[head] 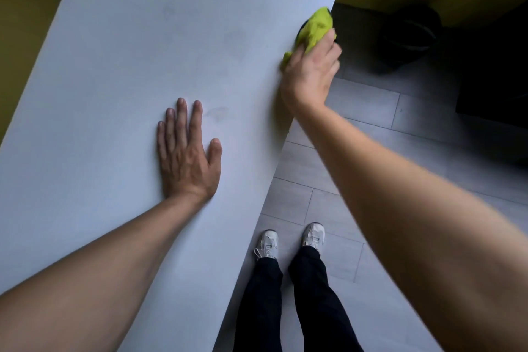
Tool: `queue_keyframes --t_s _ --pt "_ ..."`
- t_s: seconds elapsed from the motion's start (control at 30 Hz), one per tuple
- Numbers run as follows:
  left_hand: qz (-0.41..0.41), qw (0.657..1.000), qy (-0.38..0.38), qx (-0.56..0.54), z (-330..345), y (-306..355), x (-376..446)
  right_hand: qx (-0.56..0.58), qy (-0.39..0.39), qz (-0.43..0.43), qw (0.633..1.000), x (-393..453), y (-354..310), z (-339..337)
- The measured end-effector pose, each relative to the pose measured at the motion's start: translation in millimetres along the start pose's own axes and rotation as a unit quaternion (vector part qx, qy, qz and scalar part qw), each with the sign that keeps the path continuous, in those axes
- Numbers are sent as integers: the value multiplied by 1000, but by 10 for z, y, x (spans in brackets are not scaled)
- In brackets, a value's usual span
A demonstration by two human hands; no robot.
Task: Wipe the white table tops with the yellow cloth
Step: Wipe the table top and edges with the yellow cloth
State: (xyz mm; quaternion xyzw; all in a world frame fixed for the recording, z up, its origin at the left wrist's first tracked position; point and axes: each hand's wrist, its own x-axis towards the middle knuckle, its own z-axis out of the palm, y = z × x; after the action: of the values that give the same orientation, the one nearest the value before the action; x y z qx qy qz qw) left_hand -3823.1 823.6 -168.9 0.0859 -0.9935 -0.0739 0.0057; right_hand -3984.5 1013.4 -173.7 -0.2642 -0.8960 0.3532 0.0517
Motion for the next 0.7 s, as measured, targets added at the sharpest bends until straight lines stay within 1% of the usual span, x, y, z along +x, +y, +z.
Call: queue_keyframes --t_s 0.07,0.13,0.23,0.37,0.47,0.57,0.7 --pt "-1 1000 0 -2 -2 2 -1 -6 1 3 1000 84 -15 24" --pt "1 1000 0 -7 -3 4 -11 3 11 -7 1000 -136 56 15" --pt "2 1000 2 -7 3 1 -9 37 15 -24 999 -882 243 -37" --pt "9 1000 -2 -10 -3 -4 -23 58 -27 -15 998 -2076 456 -255" --pt "12 1000 -4 -16 -7 -1 -18 55 -49 -9 997 -2532 548 -340" --pt "13 1000 -4 -18 -10 2 -11 61 -32 -2 998 -2320 475 -301" --pt "10 1000 -6 -20 -19 14 -5 47 -7 4 999 -1426 280 -176"
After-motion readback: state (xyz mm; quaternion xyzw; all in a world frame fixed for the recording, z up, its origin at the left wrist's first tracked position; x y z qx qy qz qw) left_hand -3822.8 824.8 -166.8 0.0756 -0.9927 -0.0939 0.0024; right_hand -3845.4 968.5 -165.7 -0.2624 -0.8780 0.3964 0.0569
